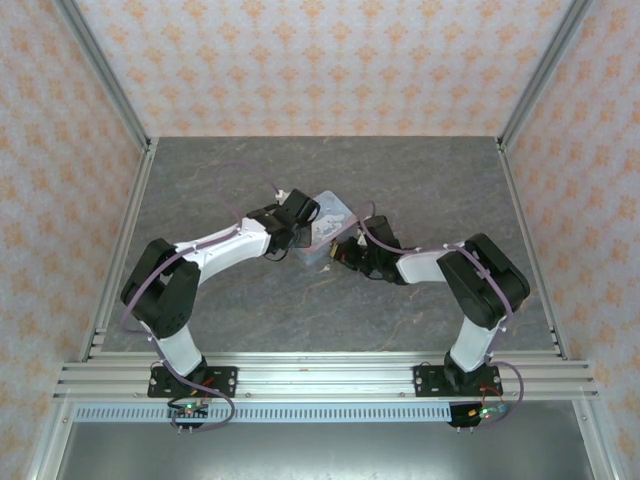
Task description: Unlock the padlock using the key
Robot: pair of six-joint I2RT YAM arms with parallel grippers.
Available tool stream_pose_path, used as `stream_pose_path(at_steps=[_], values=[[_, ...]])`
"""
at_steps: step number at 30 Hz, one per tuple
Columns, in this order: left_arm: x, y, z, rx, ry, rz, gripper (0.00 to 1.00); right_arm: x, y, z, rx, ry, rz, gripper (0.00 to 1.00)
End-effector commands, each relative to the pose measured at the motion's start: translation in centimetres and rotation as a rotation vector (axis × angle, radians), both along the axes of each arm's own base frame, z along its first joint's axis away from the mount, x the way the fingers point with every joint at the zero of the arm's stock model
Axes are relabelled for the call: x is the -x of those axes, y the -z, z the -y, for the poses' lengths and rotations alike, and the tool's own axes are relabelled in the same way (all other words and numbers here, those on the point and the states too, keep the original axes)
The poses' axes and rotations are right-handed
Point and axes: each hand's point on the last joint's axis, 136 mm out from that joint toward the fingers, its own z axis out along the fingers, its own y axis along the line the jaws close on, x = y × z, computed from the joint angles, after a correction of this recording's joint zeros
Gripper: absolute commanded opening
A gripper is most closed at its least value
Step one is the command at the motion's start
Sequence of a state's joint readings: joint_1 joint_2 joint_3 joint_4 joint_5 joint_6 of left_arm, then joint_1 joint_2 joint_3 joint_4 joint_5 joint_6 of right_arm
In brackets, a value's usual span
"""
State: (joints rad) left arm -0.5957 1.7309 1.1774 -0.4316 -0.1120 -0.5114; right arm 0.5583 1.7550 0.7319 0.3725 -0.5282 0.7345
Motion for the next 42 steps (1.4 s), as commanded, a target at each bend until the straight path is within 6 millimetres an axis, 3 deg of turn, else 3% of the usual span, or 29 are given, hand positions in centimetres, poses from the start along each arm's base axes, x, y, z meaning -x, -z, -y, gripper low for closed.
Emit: stream_pose_path(at_steps=[1,6,15,20,26,27,35,39,42], values=[[3.9,5.6,-2.6,-0.157,0.034,-0.215,0.43,-0.9,1.1,2.2,0.095,0.045,-0.039,0.00],[4.2,6.3,-2.6,-0.164,0.046,-0.240,0.30,-1.6,0.9,2.6,0.122,0.021,-0.061,0.00],[4.4,7.4,-2.5,-0.184,0.060,-0.279,0.22,-2.0,1.1,3.1,0.129,-0.076,-0.146,0.00],[4.4,7.9,-2.3,-0.186,0.068,-0.296,0.19,-3.7,0.1,3.9,0.027,-0.034,-0.140,0.00],[4.4,8.0,-2.0,-0.179,0.076,-0.301,0.16,-5.7,-1.8,2.7,-0.153,-0.051,-0.113,0.00],[4.6,9.0,-2.1,-0.195,0.079,-0.324,0.16,-6.0,-1.9,2.7,-0.151,-0.055,-0.114,0.00],[4.8,9.6,-1.8,-0.196,0.087,-0.344,0.15,-7.2,-2.0,4.7,0.063,-0.049,-0.138,0.00],[4.9,9.9,-1.7,-0.195,0.089,-0.354,0.14,-8.1,-2.9,4.5,0.001,-0.043,-0.141,0.00],[4.8,10.0,-1.5,-0.193,0.093,-0.355,0.14,-9.2,-2.6,5.3,-0.040,0.012,-0.160,0.00]])
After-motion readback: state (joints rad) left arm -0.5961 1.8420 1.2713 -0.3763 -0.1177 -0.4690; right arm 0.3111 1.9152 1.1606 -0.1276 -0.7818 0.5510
